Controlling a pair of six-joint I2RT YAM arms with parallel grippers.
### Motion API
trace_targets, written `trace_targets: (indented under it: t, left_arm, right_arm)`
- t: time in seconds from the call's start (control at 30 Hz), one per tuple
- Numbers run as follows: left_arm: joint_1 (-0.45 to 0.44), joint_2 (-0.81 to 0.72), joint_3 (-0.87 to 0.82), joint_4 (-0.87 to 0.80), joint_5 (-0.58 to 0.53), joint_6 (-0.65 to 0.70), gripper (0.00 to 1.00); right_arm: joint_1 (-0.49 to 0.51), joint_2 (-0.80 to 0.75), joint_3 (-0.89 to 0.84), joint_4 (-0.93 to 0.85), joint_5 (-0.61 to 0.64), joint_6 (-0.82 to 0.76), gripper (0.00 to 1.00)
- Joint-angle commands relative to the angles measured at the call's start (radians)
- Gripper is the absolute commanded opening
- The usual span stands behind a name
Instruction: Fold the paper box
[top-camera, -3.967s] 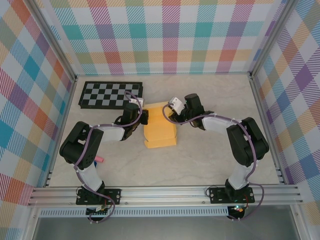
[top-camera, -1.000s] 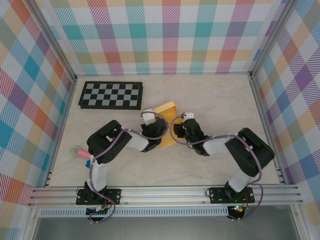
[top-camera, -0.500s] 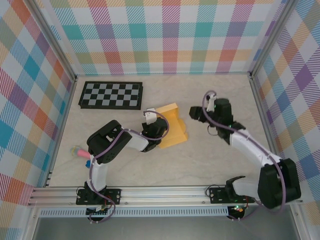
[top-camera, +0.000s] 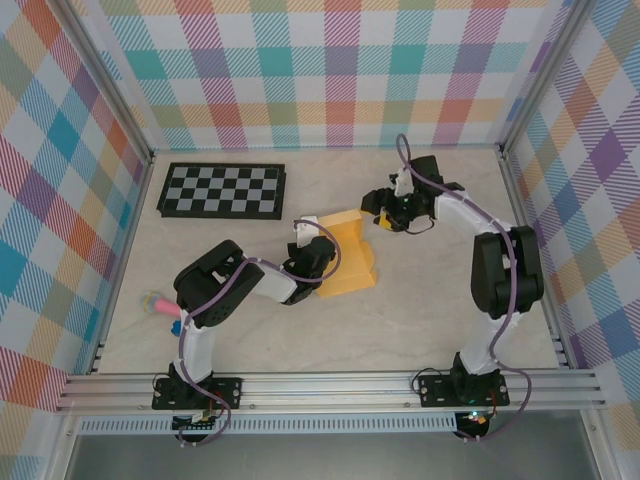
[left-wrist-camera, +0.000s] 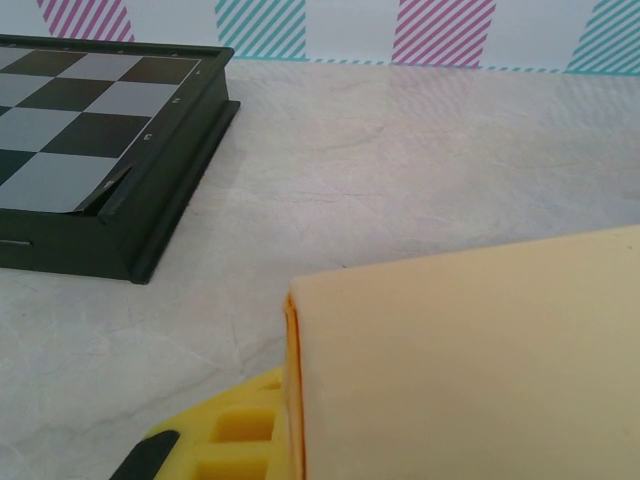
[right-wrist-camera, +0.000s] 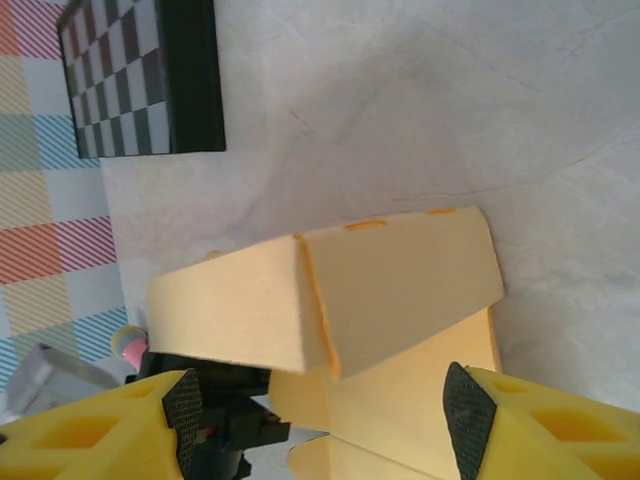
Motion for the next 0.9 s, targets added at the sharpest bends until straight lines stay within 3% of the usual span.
trace_targets:
  t: [0.0, 0.37, 0.7, 0.87]
  left_arm:
    - [-0.009, 0.034, -0.001, -0.019, 0.045, 0.042, 0.04]
    - [-0.01, 0.05, 0.01, -0.034, 0.036, 0.046, 0.05]
    - [-0.009, 0.061, 0.016, -0.033, 0.059, 0.066, 0.05]
    - [-0.01, 0.07, 0.015, -0.023, 0.08, 0.094, 0.07]
  right_arm:
    - [-0.002, 0.043, 0.087, -0.097, -0.013, -0.099, 0.68]
    - [-0.002, 0.158, 0.023, 0.027, -0.066, -0.092, 0.58]
    - [-0.008, 0.128, -0.09, 0.102, -0.041, -0.086, 0.54]
    - [-0.016, 0.1, -0.152, 0.173, -0.091, -0.075, 0.49]
